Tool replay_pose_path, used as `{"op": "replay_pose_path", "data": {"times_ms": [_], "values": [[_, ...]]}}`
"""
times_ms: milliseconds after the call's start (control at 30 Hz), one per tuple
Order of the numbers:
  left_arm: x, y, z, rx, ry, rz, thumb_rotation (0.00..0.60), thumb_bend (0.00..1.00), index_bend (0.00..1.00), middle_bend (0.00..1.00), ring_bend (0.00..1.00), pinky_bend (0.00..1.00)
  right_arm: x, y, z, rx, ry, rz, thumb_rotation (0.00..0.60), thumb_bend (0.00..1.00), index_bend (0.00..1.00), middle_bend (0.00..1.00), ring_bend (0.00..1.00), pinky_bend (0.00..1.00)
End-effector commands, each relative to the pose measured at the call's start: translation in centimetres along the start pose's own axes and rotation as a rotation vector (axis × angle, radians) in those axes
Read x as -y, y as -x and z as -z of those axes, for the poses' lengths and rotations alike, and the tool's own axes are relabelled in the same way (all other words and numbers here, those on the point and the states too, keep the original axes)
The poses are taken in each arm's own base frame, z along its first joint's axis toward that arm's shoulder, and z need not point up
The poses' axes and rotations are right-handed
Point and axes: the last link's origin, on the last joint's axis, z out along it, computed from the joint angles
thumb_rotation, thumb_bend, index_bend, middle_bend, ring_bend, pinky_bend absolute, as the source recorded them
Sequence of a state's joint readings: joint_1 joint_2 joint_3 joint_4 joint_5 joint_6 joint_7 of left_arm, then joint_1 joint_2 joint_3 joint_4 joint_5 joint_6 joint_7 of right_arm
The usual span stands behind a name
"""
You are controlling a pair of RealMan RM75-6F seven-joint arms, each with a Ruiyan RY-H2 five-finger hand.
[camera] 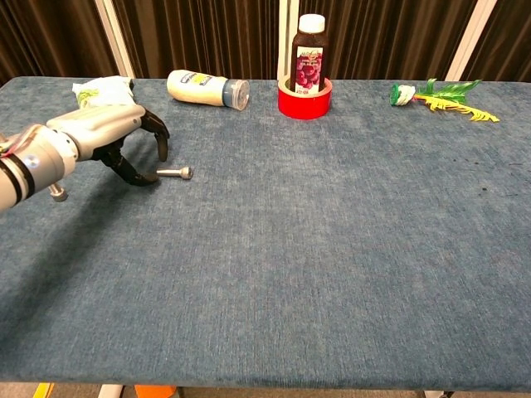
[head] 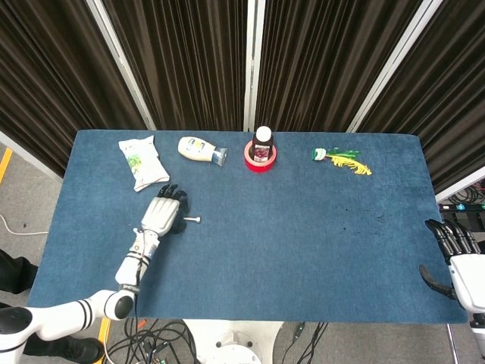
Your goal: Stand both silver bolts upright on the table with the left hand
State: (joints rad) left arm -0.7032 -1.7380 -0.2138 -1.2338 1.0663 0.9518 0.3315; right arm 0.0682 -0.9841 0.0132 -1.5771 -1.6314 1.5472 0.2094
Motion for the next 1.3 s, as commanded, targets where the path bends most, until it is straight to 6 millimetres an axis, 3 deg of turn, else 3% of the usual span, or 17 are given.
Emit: {"op": "replay_pose_path", "data": {"times_ms": [33,567,867,1067,1300], "values": [[-0.2,0.2,-0.3,0.001,0.0,0.005,0.6,0.31,0.49,0.18,0.03,0.0,0.0,0.0,0.0,0.001,0.002,0.0,0.6,0.27,0.03,0.1,0.0,0.0],[-0.1,0.8,-0.7,0.023,-0.014,0.009,0.6,0.39,0.53,0.19,0.03,0.0,-0.3,0.1,0.1,0.003,0.01,-0.002,0.6,0.27,0.03,0.1,0.0,0.0],[0.5,-0.8,-0.2,0.005,0.01,-0.041,0.6,0.41,0.55,0.2,0.03,0.0,-0.3,0.0,0.3,-0.002,0.012,-0.002,0.6,0.27,0.03,0.1,0.0,0.0],[1.1,-2.9,0.7,0.0,0.039,-0.245,0.6,0.41,0.55,0.2,0.03,0.0,-0.4,0.1,0.4,-0.002,0.011,-0.006,0.6,0.27,0.03,0.1,0.0,0.0],[0.0,-3.7,1.8,-0.031,0.074,-0.536,0.6,0.41,0.55,0.2,0.03,0.0,-0.5,0.1,0.5,-0.004,0.015,-0.009,0.6,0.27,0.03,0.1,0.0,0.0]]}}
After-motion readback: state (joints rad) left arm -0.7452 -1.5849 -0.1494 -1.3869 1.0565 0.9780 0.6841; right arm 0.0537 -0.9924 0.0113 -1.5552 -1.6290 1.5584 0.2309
